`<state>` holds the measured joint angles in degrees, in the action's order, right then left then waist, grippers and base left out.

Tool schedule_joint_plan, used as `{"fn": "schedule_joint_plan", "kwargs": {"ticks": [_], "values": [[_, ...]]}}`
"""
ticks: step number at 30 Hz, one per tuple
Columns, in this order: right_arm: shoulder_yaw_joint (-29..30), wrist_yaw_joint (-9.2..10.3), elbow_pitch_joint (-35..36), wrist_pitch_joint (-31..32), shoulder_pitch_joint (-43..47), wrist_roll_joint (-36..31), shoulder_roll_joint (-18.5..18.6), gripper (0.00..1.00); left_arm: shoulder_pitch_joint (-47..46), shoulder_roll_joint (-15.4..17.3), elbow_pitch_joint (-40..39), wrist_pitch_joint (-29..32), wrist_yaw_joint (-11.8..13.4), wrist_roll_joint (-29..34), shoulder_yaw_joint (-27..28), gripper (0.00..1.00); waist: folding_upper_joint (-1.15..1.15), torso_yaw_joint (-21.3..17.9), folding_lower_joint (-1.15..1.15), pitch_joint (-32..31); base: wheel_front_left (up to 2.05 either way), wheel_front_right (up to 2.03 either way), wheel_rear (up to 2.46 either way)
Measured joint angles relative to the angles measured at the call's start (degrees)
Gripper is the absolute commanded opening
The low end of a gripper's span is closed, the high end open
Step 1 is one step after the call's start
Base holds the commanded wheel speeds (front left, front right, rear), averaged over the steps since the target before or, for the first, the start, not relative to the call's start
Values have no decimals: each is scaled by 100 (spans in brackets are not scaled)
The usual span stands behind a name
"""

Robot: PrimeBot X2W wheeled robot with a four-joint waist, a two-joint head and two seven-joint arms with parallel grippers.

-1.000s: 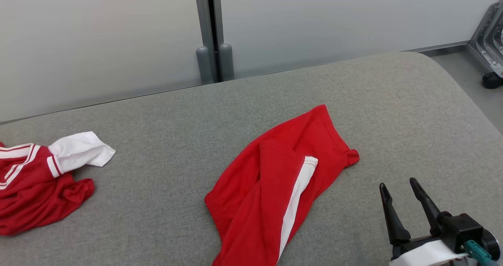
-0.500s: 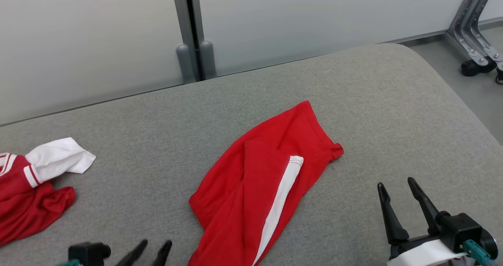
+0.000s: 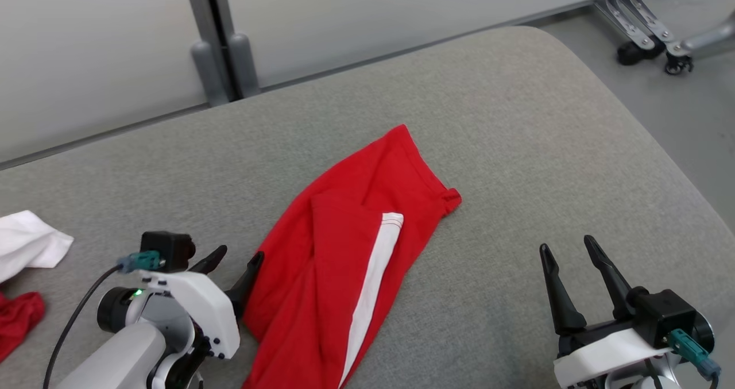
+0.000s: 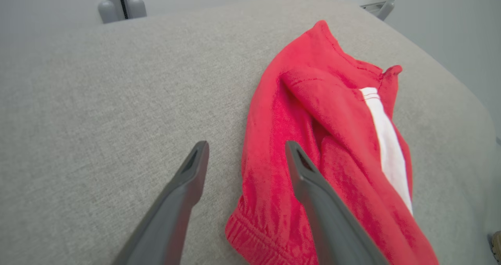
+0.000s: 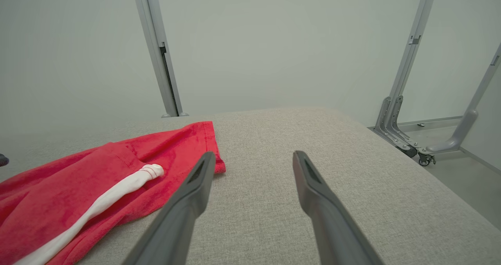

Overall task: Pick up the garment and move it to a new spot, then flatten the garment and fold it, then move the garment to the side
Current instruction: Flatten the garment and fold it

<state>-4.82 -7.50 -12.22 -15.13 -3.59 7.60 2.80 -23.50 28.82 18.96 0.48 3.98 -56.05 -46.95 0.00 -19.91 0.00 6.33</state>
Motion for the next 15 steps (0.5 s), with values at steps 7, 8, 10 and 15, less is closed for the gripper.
{"fn": "schedule_joint_plan", "kwargs": {"ticks": [7,8,10,15], "values": [[-20,0,26,0,-68,97,-2,100,-558,-491,1260,454,-668,-203,-172,100,0,-326,0,341,0,0,0],[-12,0,31,-1,-68,103,0,100,-619,-534,1393,463,-712,-204,-201,100,0,-359,0,390,0,0,0],[-21,0,43,-1,-69,130,-2,100,-777,-580,1672,450,-754,-143,-234,35,0,-414,0,481,0,0,0],[-47,0,67,-1,-118,155,-2,100,-1191,-681,2316,-343,-498,183,-88,0,0,-507,0,610,0,0,0]]}}
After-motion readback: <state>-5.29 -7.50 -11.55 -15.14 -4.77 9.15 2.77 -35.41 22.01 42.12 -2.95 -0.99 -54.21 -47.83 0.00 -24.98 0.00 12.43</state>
